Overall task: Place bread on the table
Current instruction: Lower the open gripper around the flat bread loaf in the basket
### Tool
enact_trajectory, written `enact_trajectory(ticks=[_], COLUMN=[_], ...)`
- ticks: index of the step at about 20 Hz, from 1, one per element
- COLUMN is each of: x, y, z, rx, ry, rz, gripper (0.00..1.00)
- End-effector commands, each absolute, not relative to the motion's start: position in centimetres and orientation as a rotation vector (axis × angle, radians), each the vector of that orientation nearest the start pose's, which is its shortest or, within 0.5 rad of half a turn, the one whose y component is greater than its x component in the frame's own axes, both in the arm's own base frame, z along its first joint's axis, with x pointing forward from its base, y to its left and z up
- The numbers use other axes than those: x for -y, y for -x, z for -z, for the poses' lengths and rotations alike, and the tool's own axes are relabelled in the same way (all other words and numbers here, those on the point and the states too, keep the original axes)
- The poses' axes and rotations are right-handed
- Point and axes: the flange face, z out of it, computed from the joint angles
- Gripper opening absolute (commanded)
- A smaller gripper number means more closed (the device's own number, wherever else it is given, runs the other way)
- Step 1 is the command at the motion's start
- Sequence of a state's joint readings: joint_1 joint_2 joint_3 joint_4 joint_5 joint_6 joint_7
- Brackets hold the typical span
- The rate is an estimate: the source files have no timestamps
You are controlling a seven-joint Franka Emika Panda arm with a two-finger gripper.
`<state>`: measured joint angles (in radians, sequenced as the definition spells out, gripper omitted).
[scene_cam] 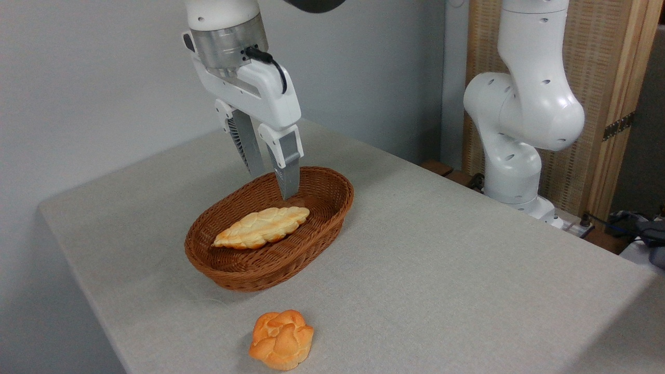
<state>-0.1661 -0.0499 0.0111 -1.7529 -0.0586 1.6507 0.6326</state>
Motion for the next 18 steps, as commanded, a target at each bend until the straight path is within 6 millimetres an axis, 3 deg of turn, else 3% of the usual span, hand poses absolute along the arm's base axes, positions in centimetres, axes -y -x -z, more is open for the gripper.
enact_trajectory(ticks=[1,7,9,18], x=[11.8,16.3,16.5,17.1], y=[-50.4,-48.9,-48.5,-48.0], z=[-54.8,-49.2,-47.7,-44.4], rx=[-1.182,-1.091,-1.095,-1.098], ry=[3.0,3.051,3.048,3.035], rz=[0.047,0.106,0.1,0.215], gripper=[1.0,1.0,1.0,1.0])
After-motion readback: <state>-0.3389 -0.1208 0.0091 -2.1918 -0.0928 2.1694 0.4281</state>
